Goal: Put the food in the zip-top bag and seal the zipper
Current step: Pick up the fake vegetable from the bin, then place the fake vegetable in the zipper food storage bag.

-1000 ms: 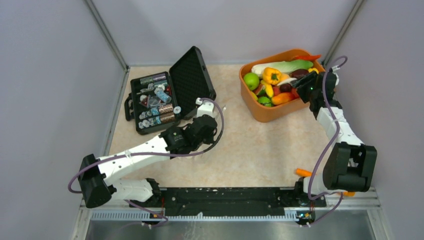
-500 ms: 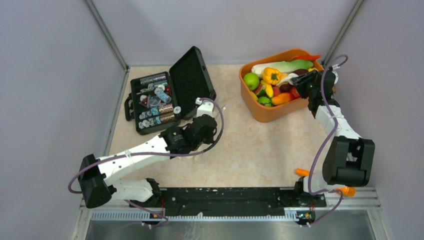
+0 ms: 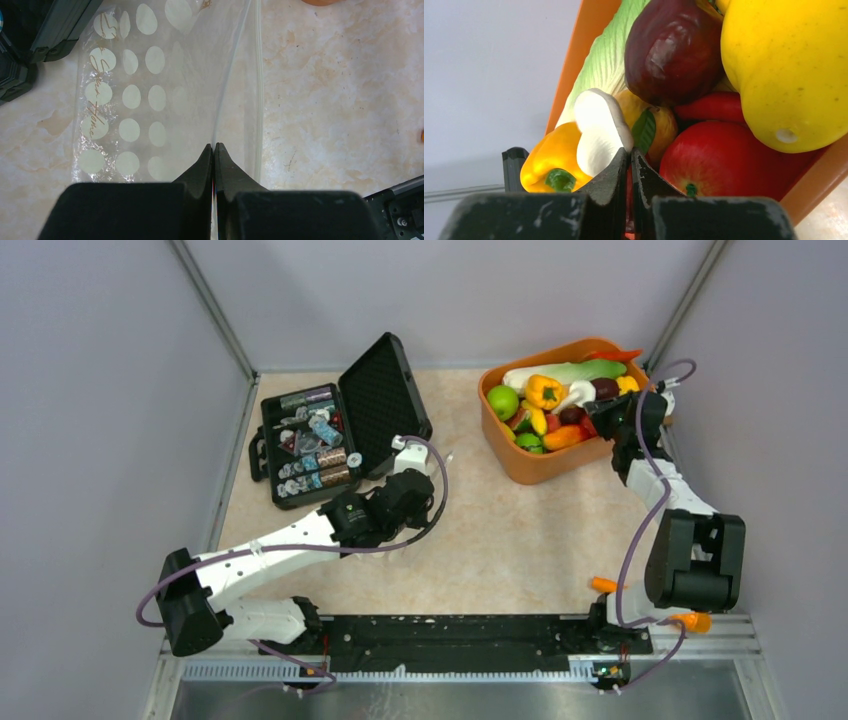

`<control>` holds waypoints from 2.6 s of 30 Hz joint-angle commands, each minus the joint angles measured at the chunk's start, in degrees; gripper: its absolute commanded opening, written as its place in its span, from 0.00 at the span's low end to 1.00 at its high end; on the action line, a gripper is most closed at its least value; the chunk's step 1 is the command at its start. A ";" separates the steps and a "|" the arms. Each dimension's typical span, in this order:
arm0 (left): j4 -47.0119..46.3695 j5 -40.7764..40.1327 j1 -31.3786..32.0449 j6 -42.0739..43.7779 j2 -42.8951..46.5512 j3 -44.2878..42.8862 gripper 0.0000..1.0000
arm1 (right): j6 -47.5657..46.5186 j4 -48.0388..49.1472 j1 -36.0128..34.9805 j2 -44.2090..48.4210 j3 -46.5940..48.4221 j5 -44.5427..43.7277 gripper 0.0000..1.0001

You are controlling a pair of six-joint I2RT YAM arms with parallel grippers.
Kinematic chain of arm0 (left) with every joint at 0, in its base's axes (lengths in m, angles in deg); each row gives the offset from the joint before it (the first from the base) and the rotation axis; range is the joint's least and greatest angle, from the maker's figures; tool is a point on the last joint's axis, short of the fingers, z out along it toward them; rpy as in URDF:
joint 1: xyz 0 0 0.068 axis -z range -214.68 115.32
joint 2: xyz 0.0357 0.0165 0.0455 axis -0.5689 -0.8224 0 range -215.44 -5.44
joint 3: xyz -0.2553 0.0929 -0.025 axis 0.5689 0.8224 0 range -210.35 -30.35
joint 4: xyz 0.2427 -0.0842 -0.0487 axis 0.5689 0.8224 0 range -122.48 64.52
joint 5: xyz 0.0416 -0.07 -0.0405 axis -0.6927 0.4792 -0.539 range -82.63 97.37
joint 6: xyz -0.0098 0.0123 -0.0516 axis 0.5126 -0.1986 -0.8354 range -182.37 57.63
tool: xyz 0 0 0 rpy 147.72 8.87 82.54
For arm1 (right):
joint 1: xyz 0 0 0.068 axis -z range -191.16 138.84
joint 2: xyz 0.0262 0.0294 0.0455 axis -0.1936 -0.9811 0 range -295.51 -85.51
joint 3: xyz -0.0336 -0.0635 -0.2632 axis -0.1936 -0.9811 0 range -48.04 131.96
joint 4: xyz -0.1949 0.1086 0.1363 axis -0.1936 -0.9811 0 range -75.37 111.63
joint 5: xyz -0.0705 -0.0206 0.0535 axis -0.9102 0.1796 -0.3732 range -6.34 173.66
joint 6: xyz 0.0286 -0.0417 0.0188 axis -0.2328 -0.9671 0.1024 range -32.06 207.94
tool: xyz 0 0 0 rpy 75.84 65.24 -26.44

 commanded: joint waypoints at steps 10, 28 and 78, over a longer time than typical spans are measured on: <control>-2.37 -0.61 -0.17 -0.06 0.50 0.11 0.00 | -6.33 9.84 0.53 12.18 -3.88 0.55 0.00; -2.57 -0.42 -0.25 0.37 -0.18 -0.38 0.00 | -15.63 -0.76 -9.83 28.62 -5.84 22.77 0.00; -5.93 6.43 -4.36 -1.79 1.46 -1.62 0.00 | -24.61 14.45 -50.47 24.01 -26.03 -0.73 0.00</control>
